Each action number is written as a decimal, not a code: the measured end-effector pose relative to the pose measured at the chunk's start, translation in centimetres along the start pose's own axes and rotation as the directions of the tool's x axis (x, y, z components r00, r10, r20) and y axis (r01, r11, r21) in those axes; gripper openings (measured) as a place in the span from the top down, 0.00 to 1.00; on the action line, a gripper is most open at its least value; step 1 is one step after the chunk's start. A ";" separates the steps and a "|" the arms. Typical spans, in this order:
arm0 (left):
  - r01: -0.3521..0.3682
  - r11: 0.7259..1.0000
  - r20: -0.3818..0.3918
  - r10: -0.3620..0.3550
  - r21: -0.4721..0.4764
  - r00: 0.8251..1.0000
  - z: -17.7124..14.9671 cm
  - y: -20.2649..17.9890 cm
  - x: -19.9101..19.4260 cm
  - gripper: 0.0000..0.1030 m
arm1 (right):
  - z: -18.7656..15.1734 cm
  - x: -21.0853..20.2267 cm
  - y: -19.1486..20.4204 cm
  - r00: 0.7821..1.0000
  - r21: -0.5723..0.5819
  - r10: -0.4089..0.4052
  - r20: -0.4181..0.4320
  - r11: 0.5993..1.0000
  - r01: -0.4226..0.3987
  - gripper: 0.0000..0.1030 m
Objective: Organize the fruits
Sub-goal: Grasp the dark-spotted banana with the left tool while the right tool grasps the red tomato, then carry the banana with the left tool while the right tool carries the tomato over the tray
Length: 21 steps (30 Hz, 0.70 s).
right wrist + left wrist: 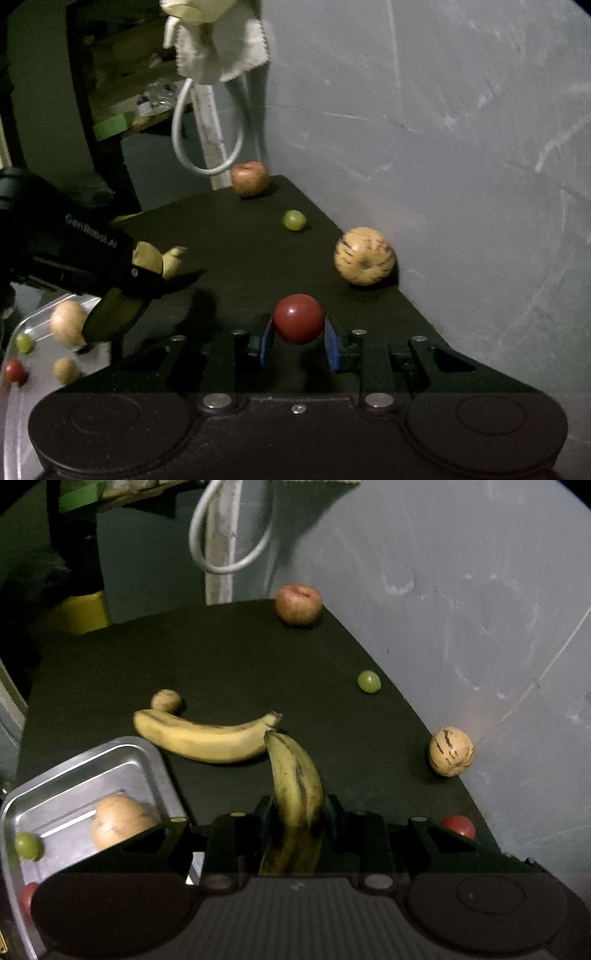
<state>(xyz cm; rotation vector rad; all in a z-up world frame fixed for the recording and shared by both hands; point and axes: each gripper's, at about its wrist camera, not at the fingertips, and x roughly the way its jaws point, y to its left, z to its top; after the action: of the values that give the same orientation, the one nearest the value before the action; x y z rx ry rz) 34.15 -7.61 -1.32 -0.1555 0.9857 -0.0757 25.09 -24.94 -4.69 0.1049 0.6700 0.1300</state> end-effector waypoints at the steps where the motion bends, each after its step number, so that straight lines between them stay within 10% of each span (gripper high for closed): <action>1: -0.003 1.000 0.008 0.003 -0.004 1.000 -0.1 0.2 -0.5 0.69 | 0.0 -0.4 0.3 1.000 -0.006 0.008 0.004 1.000 -0.008 0.70; 21: -0.085 0.982 0.153 0.111 -0.168 0.982 -3.4 6.7 -11.1 0.69 | 0.9 -5.5 8.3 0.975 -0.180 0.220 0.040 0.961 -0.209 0.70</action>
<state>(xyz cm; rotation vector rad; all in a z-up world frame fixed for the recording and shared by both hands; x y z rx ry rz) 25.19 0.20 4.88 -0.2573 0.8355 0.1065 20.67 -17.69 0.47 0.0116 0.5835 0.3926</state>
